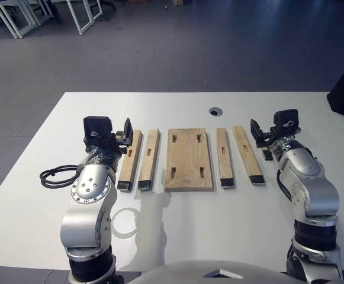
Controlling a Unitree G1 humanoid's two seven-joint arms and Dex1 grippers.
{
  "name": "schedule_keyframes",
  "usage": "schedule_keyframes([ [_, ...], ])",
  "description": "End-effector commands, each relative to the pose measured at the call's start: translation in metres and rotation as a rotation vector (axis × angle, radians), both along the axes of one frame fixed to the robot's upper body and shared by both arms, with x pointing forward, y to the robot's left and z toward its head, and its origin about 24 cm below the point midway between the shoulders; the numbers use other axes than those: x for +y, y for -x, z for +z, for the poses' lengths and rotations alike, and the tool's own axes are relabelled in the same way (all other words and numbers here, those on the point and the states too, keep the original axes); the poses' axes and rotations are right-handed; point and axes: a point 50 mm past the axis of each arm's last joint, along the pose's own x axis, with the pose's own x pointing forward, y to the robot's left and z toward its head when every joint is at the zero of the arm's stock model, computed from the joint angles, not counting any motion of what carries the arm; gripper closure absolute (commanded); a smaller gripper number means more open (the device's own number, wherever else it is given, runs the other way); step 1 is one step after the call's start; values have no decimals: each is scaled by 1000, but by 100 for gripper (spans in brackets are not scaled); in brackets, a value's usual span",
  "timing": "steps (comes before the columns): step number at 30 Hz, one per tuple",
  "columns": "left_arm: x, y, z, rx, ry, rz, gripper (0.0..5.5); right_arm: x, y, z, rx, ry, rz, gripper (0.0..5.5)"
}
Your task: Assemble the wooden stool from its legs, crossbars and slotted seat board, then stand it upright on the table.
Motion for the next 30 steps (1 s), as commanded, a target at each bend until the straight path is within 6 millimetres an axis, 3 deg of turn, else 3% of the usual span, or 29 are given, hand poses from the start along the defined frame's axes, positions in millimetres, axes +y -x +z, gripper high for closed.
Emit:
schedule_keyframes([
  [1, 3, 3, -2, 18, -3, 22, 195, -31, -9, -2, 67, 18, 8, 191],
  [4, 3, 3, -3, 22, -3, 23, 195, -63, -15, -9, 162, 34, 25, 191],
  [7, 3, 3, -4, 24, -2, 23, 195, -76, -20, -8, 188, 37, 42, 191],
  [14, 4, 2, -3, 20, -10, 23, 195, -72, -16, -42, 326, 39, 72, 191],
  [30, 4, 0, -1, 12, -11, 25, 195, -69, -13, -93, 456, 58, 59, 191],
])
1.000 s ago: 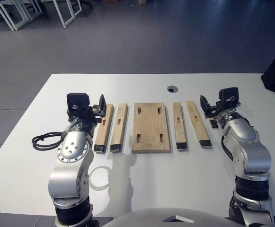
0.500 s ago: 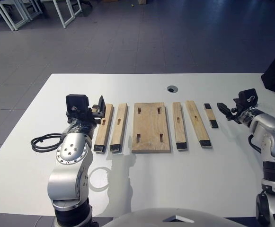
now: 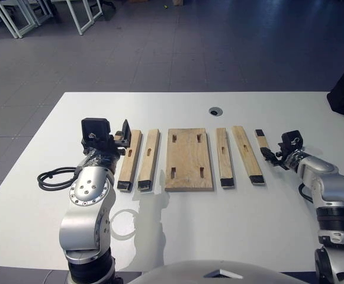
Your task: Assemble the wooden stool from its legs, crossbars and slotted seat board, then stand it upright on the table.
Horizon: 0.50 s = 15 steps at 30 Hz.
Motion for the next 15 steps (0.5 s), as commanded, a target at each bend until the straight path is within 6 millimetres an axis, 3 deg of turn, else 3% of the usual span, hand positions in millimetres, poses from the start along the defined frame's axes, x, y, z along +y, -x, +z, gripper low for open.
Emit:
schedule_keyframes([
  [1, 1, -2, 1, 4, -4, 6, 195, -3, 3, -19, 50, 28, -12, 191],
  [8, 2, -4, 2, 7, -12, -5, 195, 1, 13, -48, 118, 44, -1, 191],
  [15, 1, -5, 3, 5, 6, -20, 195, -4, 28, -81, 213, 24, -62, 325],
])
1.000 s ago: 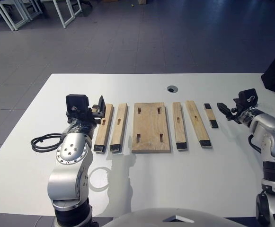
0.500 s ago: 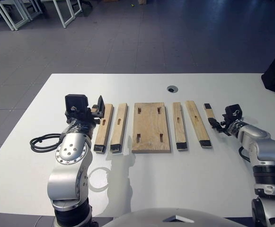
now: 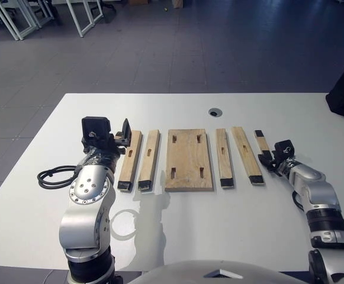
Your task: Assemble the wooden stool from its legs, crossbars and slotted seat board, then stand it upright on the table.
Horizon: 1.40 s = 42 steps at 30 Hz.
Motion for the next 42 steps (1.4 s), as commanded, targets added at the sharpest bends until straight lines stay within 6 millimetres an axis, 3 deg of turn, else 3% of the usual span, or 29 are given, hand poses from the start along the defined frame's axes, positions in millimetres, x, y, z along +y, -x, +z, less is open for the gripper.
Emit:
schedule_keyframes([
  [1, 1, -4, 3, 1, 11, -15, 195, -9, 31, -47, 201, 24, -62, 346],
  [6, -1, -5, 2, 5, 14, -26, 195, -16, 37, -55, 216, 20, -92, 420],
  [9, -1, -7, 3, -5, 12, -27, 195, -23, 37, -54, 202, 17, -131, 421],
  [11, 0, -9, 5, -19, 14, -22, 195, -35, 24, -34, 78, 80, -203, 421],
  [13, 1, -13, 7, -34, 20, -29, 195, -42, 3, 2, -102, 183, -227, 421],
  [15, 1, -22, 13, -63, 34, -79, 195, -13, -22, 54, -349, 158, -153, 421],
  [17, -1, -32, 15, -61, 211, -180, 195, 48, -31, 90, -520, 47, 46, 421],
  [19, -7, -42, 13, -29, 416, -323, 195, 93, -23, 105, -584, 5, 210, 421],
  [22, -9, -56, 3, 51, 708, -484, 195, 129, -10, 115, -612, -63, 312, 421],
  [26, -10, -68, -9, 141, 981, -552, 195, 146, -2, 109, -589, -60, 376, 421],
  [31, -13, -74, -12, 186, 1164, -655, 195, 164, 6, 109, -580, -102, 430, 421],
  [42, -12, -81, -2, 176, 1189, -702, 195, 192, 21, 111, -556, -173, 530, 421],
])
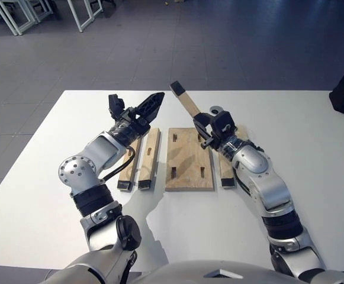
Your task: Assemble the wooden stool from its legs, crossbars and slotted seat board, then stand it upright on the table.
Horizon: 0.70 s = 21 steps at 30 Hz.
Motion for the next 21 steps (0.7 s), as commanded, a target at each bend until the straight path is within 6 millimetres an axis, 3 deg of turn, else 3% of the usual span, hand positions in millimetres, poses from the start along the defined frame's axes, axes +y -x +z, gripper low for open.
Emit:
schedule_keyframes([
  [1, 0, -3, 6, -11, -34, 10, 195, 8, 8, 0, 20, -3, 45, 421],
  [8, 1, -3, 5, -2, -25, 7, 195, 24, 22, -3, 49, -8, 119, 421],
  [14, 2, 7, 17, -69, 90, -89, 301, 24, 22, -4, 52, -3, 107, 421],
  [21, 8, 3, 12, -19, 9, -55, 413, 28, 26, -1, 51, -9, 124, 422],
])
